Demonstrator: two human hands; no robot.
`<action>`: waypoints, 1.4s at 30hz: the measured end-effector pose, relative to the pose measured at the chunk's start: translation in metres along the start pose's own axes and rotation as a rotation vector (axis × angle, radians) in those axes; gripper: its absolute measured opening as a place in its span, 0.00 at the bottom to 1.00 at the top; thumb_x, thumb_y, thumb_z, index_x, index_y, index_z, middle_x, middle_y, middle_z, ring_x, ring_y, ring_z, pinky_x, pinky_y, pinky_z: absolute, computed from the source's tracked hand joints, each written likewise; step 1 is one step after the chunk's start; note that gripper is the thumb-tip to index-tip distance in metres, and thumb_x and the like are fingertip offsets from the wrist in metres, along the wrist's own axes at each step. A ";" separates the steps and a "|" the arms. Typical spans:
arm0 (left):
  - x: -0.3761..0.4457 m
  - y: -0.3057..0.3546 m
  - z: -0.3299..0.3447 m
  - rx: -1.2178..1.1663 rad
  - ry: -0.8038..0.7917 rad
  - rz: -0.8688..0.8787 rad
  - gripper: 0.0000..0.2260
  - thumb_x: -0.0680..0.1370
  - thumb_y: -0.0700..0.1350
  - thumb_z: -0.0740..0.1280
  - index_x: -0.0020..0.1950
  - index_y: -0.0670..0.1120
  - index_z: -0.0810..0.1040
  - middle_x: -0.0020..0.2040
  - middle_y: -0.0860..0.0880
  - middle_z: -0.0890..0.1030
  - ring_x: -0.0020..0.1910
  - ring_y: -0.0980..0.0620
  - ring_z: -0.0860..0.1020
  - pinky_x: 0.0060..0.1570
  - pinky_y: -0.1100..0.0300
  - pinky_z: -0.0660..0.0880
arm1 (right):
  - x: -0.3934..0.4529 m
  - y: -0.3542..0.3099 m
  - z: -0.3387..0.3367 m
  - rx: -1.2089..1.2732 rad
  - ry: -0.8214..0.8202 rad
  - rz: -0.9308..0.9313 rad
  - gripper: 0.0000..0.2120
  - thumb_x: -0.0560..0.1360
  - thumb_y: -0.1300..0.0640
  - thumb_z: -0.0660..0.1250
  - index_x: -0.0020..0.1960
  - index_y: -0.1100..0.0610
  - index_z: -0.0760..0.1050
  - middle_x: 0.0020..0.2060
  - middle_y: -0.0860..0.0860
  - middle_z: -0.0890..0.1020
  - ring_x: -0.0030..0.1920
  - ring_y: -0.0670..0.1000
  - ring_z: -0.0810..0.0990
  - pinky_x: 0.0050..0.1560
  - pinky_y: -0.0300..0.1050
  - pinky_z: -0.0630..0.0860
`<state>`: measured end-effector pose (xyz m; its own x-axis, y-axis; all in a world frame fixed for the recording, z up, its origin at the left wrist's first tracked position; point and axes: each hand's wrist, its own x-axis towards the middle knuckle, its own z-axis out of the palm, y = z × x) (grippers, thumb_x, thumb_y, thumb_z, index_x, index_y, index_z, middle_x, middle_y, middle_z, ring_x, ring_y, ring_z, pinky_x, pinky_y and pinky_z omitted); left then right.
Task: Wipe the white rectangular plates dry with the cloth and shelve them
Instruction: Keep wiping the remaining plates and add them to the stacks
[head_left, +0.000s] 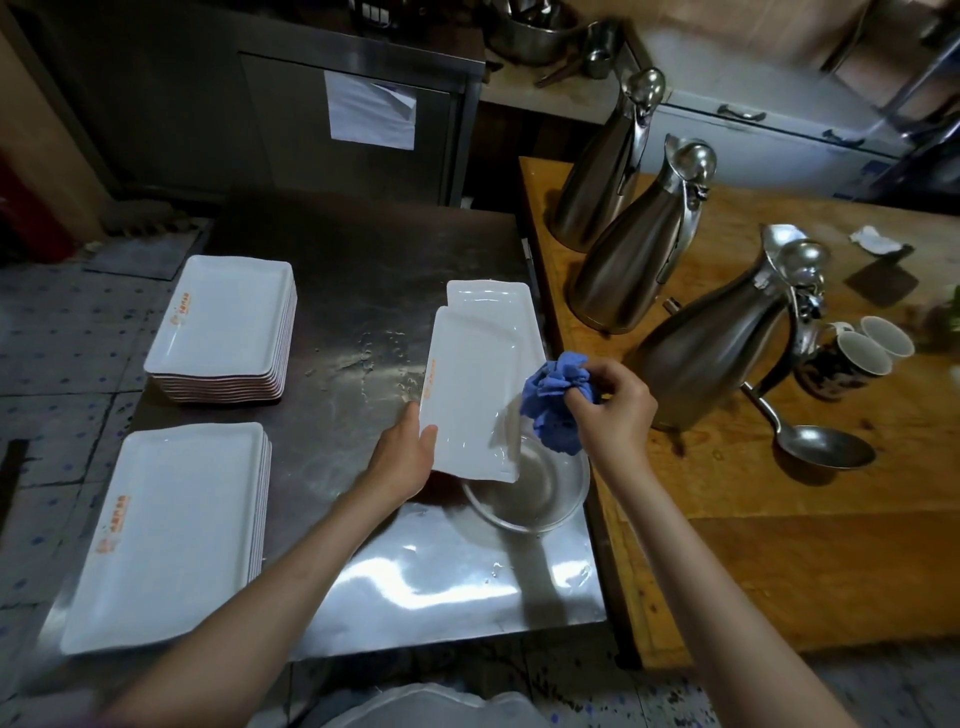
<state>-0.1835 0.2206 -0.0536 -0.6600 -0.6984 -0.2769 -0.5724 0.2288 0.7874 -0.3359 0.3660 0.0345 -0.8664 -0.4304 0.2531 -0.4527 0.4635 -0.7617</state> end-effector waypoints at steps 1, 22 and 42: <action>-0.001 0.001 0.001 0.027 0.007 0.005 0.14 0.82 0.45 0.56 0.66 0.43 0.66 0.62 0.41 0.77 0.57 0.40 0.76 0.55 0.50 0.73 | 0.000 0.001 -0.001 0.000 0.000 0.005 0.08 0.70 0.67 0.69 0.47 0.57 0.79 0.43 0.50 0.81 0.43 0.47 0.78 0.42 0.30 0.73; -0.005 0.025 0.007 0.449 0.154 0.208 0.14 0.83 0.45 0.51 0.66 0.40 0.62 0.51 0.36 0.79 0.47 0.35 0.77 0.38 0.54 0.63 | 0.000 0.008 -0.007 0.005 -0.027 0.017 0.09 0.70 0.67 0.69 0.46 0.55 0.78 0.42 0.48 0.80 0.43 0.44 0.77 0.41 0.28 0.71; -0.005 0.029 -0.003 0.589 0.199 0.510 0.13 0.77 0.39 0.66 0.56 0.41 0.65 0.27 0.44 0.76 0.20 0.44 0.70 0.20 0.59 0.63 | -0.007 0.014 -0.005 0.033 -0.047 0.033 0.10 0.70 0.67 0.68 0.44 0.54 0.77 0.41 0.49 0.80 0.43 0.47 0.78 0.46 0.39 0.77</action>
<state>-0.1958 0.2288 -0.0277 -0.8421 -0.5063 0.1856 -0.4230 0.8336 0.3552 -0.3368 0.3794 0.0248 -0.8697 -0.4513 0.2001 -0.4162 0.4523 -0.7888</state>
